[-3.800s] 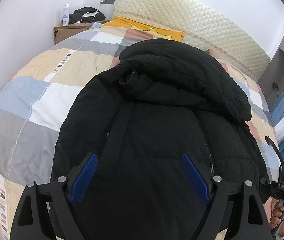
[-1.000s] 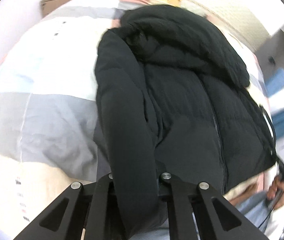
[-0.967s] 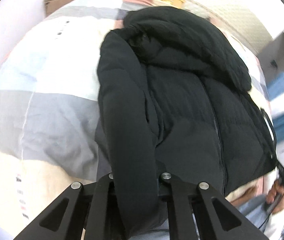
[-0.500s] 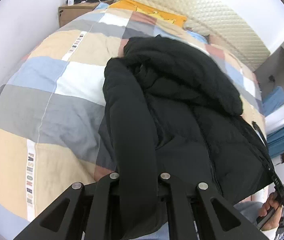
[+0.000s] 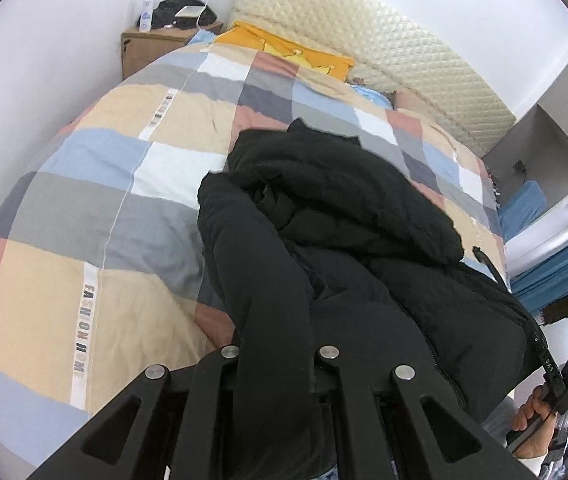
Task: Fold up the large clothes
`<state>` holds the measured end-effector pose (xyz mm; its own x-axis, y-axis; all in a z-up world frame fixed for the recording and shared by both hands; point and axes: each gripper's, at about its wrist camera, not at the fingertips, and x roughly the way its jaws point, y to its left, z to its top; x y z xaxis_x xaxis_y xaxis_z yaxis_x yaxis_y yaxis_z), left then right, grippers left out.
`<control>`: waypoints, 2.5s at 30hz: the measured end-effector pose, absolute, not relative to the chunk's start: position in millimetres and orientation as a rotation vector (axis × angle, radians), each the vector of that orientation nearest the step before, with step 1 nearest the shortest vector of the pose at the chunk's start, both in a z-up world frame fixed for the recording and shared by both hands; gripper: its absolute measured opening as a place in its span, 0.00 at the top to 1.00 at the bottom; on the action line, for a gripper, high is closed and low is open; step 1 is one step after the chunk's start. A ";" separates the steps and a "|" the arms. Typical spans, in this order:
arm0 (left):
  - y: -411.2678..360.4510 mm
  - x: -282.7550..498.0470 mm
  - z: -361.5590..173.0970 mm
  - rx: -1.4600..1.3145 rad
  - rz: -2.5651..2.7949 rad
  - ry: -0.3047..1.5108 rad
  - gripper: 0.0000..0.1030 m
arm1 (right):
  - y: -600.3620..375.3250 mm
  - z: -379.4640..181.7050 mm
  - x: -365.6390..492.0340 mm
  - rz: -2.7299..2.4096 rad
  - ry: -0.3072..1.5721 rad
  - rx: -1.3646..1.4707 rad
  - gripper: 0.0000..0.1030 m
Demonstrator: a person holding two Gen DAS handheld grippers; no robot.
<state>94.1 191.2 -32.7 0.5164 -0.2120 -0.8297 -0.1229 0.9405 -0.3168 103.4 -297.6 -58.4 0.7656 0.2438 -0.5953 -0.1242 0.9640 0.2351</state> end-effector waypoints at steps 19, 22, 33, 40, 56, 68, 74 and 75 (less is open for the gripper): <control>144.6 202.5 30.4 -0.060 0.150 0.934 0.91 | -302.1 18.1 229.8 0.165 0.784 0.132 0.90; 141.2 233.0 32.7 -0.034 0.160 0.907 0.89 | -303.5 18.0 256.0 0.164 0.784 0.150 0.90; 142.6 369.1 -12.4 0.045 0.116 1.000 0.87 | -284.8 -29.5 377.1 0.034 0.818 0.149 0.90; 165.2 440.6 -53.1 -0.047 0.056 1.062 0.87 | -277.1 -69.6 442.3 -0.001 0.841 0.145 0.90; 166.6 483.0 -121.7 -0.095 0.022 1.095 0.86 | -273.8 -154.1 468.6 -0.013 0.809 0.208 0.88; 207.8 399.7 -35.7 -0.351 -0.110 1.049 0.49 | -278.1 -106.3 398.0 -0.060 0.618 0.397 0.01; 194.7 344.7 38.8 -0.201 -0.001 0.813 0.19 | -249.7 -51.4 358.8 -0.024 0.497 0.335 0.01; 188.1 340.0 43.0 -0.192 -0.010 0.803 0.19 | -243.7 -45.1 353.9 -0.010 0.488 0.333 0.01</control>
